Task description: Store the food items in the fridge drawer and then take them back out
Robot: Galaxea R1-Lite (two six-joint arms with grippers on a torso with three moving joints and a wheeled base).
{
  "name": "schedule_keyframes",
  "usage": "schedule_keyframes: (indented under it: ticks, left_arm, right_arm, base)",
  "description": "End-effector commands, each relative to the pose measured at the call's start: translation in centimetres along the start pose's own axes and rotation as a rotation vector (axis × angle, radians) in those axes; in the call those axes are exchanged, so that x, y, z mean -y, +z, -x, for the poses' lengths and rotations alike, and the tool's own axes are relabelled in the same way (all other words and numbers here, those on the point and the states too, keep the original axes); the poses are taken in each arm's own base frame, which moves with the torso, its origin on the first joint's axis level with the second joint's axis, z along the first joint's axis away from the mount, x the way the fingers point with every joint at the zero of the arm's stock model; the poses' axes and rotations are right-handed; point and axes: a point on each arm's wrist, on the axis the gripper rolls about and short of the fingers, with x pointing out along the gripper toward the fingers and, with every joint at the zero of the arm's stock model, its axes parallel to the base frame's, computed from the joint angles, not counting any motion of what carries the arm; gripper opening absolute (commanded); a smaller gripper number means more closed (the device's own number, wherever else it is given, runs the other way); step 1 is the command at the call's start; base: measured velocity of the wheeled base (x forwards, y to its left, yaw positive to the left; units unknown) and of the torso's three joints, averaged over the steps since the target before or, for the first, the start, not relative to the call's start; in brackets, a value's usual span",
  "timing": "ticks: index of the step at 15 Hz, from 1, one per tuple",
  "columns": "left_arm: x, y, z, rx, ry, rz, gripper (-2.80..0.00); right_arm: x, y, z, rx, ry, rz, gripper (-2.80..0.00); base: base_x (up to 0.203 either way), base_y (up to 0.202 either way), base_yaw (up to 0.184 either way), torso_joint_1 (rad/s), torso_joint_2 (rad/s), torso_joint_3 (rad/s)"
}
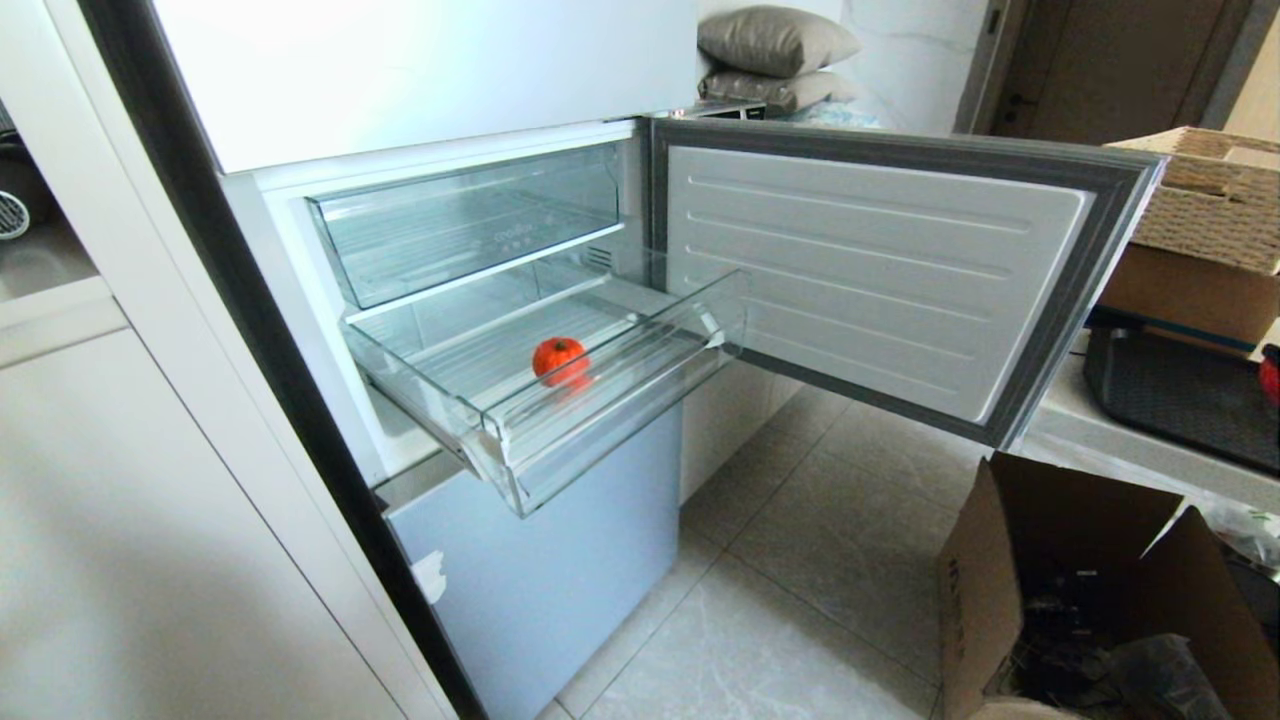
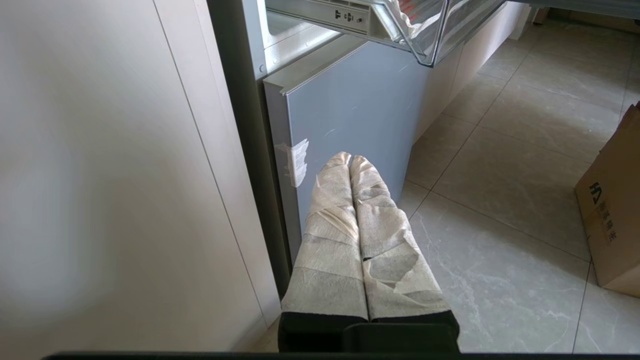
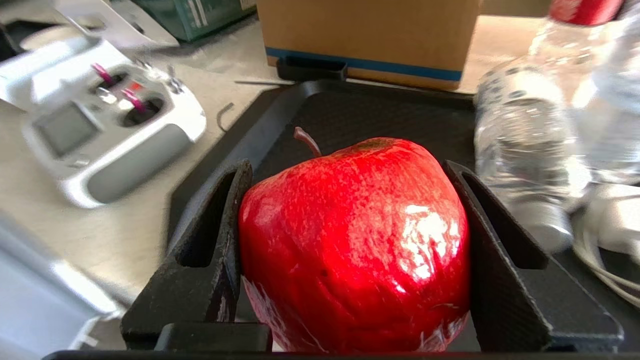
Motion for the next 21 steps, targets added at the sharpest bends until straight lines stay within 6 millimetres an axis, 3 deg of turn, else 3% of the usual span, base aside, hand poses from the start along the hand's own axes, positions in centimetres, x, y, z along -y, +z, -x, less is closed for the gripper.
schedule_keyframes:
  ticks: [1, 6, 7, 8, 14, 18, 19, 20, 21]
  left_arm:
    - [0.0, 0.0, 0.0, -0.001, 0.001, 0.0, -2.8]
    - [0.0, 0.0, 0.0, -0.001, 0.0, 0.0, -2.8]
    - [0.0, 0.0, 0.0, -0.001, 0.001, 0.0, -2.8]
    - [0.0, 0.0, 0.0, -0.001, 0.0, 0.0, -2.8]
    - [0.0, 0.0, 0.0, -0.001, 0.0, 0.0, -2.8]
    - [0.0, 0.0, 0.0, -0.001, -0.002, 0.0, -2.8]
    - [0.0, 0.0, 0.0, -0.001, 0.0, 0.0, -2.8]
    - [0.0, 0.0, 0.0, -0.001, 0.0, 0.0, -2.8]
    - [0.0, 0.0, 0.0, -0.001, 0.0, 0.0, -2.8]
  right_arm:
    - [0.9, -3.9, -2.2, -0.05, 0.006, -0.021, -2.8]
    - [0.7, -5.1, -3.7, -0.047, 0.018, -0.026, -2.8]
    - [0.7, -5.1, -3.8, -0.045, 0.018, -0.025, -0.69]
    - [0.6, -5.0, -3.8, -0.043, 0.019, -0.024, 0.0]
    - [0.3, -4.3, -3.8, -0.027, 0.022, -0.018, 0.0]
    - [-0.7, -1.1, -1.3, 0.006, 0.027, -0.027, 0.0]
    - [-1.2, 0.0, -0.3, 0.018, 0.03, -0.03, -2.36]
    - [-1.7, 1.2, 0.8, 0.03, 0.034, -0.031, -2.8]
    - [-2.3, 2.3, 1.9, 0.044, 0.039, -0.031, -2.8]
  base:
    - [0.0, 0.0, 0.0, 0.0, 0.0, 0.0]
    - [0.0, 0.0, 0.0, 0.0, 0.0, 0.0]
    - [0.0, 0.0, 0.0, 0.0, 0.0, 0.0]
    - [0.0, 0.0, 0.0, 0.0, 0.0, 0.0]
    - [0.0, 0.0, 0.0, 0.0, 0.0, 0.0]
    - [0.0, 0.0, 0.0, 0.0, 0.0, 0.0]
    - [0.0, 0.0, 0.0, 0.0, 0.0, 0.0]
    - [0.0, 0.0, 0.0, 0.0, 0.0, 0.0]
    - [0.0, 0.0, 0.0, 0.0, 0.0, 0.0]
